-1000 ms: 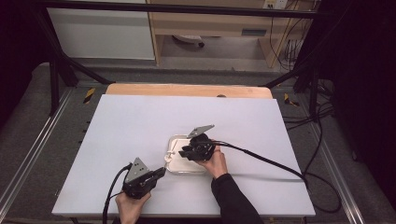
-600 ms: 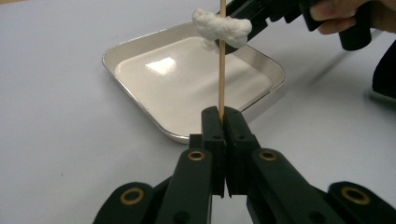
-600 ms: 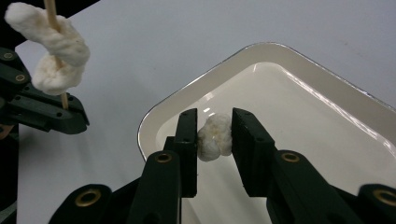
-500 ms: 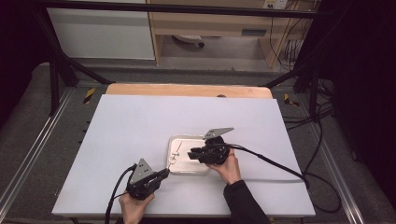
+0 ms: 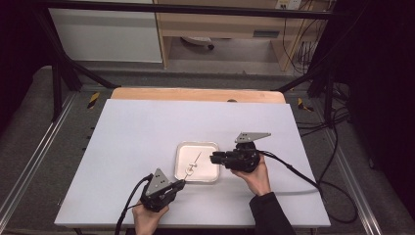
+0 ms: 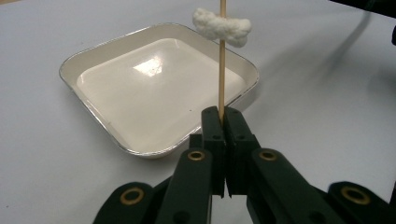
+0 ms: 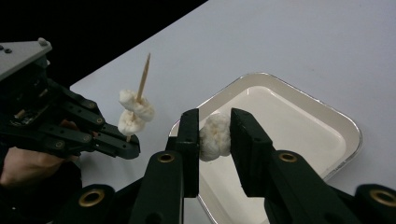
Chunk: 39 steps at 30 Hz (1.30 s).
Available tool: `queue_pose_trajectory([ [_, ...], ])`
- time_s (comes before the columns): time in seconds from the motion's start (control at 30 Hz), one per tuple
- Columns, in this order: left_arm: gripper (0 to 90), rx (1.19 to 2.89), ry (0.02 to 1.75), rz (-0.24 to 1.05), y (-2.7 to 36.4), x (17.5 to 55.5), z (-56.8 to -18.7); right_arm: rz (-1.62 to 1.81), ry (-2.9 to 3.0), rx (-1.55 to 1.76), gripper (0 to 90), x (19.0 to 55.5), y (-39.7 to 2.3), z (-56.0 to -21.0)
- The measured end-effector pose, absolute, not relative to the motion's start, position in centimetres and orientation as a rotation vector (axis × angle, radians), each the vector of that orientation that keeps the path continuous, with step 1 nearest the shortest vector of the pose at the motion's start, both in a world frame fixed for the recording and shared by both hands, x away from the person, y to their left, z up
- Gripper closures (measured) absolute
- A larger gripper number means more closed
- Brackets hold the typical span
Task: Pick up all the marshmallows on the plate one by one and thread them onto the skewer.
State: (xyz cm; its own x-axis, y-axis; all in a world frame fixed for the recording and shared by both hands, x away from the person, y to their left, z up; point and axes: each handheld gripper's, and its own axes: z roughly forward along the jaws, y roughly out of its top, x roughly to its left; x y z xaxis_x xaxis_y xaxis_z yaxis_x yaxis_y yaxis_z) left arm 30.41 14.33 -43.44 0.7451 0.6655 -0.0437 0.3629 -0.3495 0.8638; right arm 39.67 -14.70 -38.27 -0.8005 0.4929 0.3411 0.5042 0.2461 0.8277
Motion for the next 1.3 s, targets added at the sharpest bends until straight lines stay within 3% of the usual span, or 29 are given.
queue_pose_trajectory([
  [0.7, 88.3, 2.004, 0.723, 0.385, 12.4, 30.2, -43.3, -1.813, -2.316, -0.949, 74.0, 39.2, -17.2, -35.5],
  [1.3, 88.3, 2.009, 0.714, 0.378, 11.9, 30.2, -43.5, -1.8, -2.253, -0.899, 73.5, 39.3, -16.2, -35.8],
])
